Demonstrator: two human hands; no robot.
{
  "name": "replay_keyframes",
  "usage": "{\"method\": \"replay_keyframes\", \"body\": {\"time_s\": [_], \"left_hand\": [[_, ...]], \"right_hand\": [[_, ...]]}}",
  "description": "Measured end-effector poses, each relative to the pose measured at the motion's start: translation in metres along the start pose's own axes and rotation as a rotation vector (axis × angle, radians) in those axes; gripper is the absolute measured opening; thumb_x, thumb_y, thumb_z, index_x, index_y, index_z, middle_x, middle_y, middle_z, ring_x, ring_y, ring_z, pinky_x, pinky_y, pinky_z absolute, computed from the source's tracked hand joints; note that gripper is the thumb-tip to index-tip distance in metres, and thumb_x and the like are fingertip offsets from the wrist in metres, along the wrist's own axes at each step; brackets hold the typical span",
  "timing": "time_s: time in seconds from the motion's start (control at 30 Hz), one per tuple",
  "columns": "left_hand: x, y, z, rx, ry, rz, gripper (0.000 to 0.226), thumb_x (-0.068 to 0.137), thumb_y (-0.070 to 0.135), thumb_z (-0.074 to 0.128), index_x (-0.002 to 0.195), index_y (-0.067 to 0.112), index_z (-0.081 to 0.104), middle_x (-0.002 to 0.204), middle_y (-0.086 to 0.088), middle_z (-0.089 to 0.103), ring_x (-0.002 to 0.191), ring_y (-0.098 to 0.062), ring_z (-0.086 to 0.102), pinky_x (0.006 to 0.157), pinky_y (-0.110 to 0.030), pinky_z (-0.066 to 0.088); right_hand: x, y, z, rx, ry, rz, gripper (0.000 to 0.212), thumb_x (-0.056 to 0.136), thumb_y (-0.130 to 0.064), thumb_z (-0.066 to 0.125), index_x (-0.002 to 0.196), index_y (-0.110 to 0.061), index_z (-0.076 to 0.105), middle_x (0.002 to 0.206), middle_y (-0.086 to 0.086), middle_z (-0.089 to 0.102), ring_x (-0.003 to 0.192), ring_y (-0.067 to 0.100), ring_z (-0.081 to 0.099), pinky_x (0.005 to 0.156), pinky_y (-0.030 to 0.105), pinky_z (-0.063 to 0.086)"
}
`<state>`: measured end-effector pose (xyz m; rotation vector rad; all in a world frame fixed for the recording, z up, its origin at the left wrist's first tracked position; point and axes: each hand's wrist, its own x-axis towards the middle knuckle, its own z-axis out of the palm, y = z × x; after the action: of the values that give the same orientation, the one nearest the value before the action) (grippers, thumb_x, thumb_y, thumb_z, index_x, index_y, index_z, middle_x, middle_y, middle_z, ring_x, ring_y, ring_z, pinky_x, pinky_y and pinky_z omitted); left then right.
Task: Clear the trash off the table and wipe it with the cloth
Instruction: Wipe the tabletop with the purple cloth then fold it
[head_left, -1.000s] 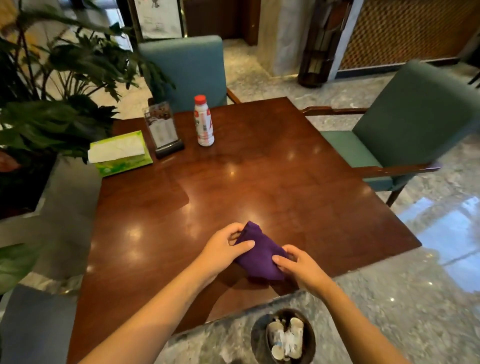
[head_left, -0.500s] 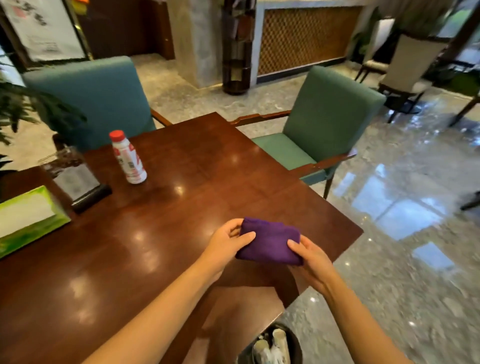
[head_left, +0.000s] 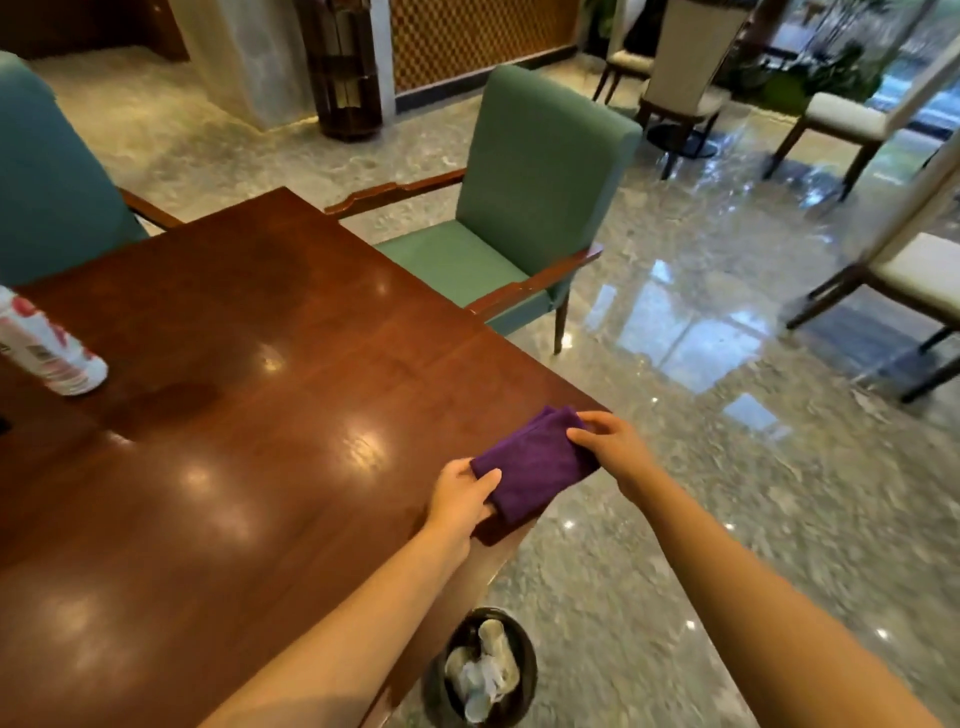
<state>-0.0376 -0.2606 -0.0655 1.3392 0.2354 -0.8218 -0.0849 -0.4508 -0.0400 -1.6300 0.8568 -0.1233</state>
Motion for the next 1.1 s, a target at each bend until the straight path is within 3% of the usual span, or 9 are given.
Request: {"method": "replay_keyframes", "body": {"time_s": [0.07,0.17,0.33,0.43,0.57,0.77,1.03,1.1], "left_hand": [[0.012,-0.008,0.018,0.091,0.035,0.075,0.04,0.085,0.004,0.061,0.118,0.02,0.046,0.105,-0.012,0.062,0.091,-0.024,0.063,0.07,-0.035,0.056],[0.027,-0.017,0.043,0.303,0.074,0.196,0.034,0.083,0.008,0.063,0.1,0.036,0.052,0.095,-0.003,0.064,0.086,-0.023,0.062,0.08,-0.043,0.055],[0.051,-0.025,0.072,0.65,0.186,0.299,0.026,0.084,0.02,0.062,0.107,0.028,0.053,0.107,-0.002,0.058,0.091,-0.022,0.058,0.08,-0.036,0.05],[0.06,-0.03,0.083,0.778,0.225,0.345,0.026,0.086,0.018,0.06,0.111,0.02,0.053,0.116,-0.002,0.05,0.102,-0.02,0.053,0.086,-0.028,0.043],[0.068,-0.033,0.088,0.884,0.316,0.413,0.012,0.086,0.018,0.061,0.096,0.021,0.056,0.109,0.003,0.043,0.1,-0.019,0.051,0.083,-0.029,0.046],[0.071,-0.036,0.09,0.865,0.396,0.435,0.007,0.086,0.016,0.062,0.085,0.021,0.057,0.098,0.005,0.047,0.097,-0.016,0.05,0.08,-0.027,0.045],[0.079,-0.034,0.088,0.79,0.461,0.433,0.007,0.088,0.014,0.057,0.094,0.015,0.055,0.096,0.002,0.045,0.094,-0.023,0.052,0.081,-0.034,0.046],[0.079,-0.041,0.086,0.813,0.464,0.413,0.013,0.089,0.016,0.056,0.101,0.014,0.054,0.098,0.002,0.044,0.097,-0.025,0.052,0.085,-0.038,0.047]], "right_hand": [[0.019,0.003,-0.012,-0.095,-0.01,-0.032,0.032,0.086,-0.007,0.063,0.118,-0.01,0.062,0.11,0.01,0.065,0.093,0.021,0.062,0.081,0.027,0.051],[0.04,0.003,-0.029,-0.213,-0.065,-0.111,0.037,0.089,-0.005,0.058,0.125,-0.01,0.058,0.111,0.006,0.064,0.098,0.018,0.06,0.085,0.026,0.048],[0.072,0.006,-0.046,-0.402,-0.098,-0.228,0.039,0.088,-0.003,0.059,0.125,-0.015,0.059,0.104,-0.002,0.062,0.095,0.012,0.057,0.084,0.024,0.044],[0.09,0.017,-0.049,-0.515,-0.13,-0.272,0.037,0.087,-0.004,0.062,0.122,-0.013,0.062,0.117,0.003,0.065,0.106,0.018,0.06,0.092,0.026,0.045],[0.11,0.023,-0.048,-0.541,-0.061,-0.293,0.02,0.085,-0.01,0.065,0.105,-0.013,0.068,0.095,-0.002,0.061,0.087,0.012,0.055,0.086,0.031,0.049],[0.125,0.033,-0.049,-0.558,-0.023,-0.388,0.008,0.083,-0.015,0.067,0.09,-0.011,0.069,0.101,0.005,0.064,0.092,0.013,0.049,0.08,0.022,0.032],[0.143,0.036,-0.04,-0.516,-0.088,-0.407,0.007,0.086,-0.019,0.064,0.09,-0.015,0.068,0.091,-0.003,0.059,0.089,0.017,0.05,0.07,0.018,0.037],[0.148,0.043,-0.035,-0.537,-0.088,-0.414,0.008,0.086,-0.022,0.064,0.091,-0.018,0.069,0.09,-0.002,0.062,0.09,0.019,0.054,0.078,0.028,0.044]]}}
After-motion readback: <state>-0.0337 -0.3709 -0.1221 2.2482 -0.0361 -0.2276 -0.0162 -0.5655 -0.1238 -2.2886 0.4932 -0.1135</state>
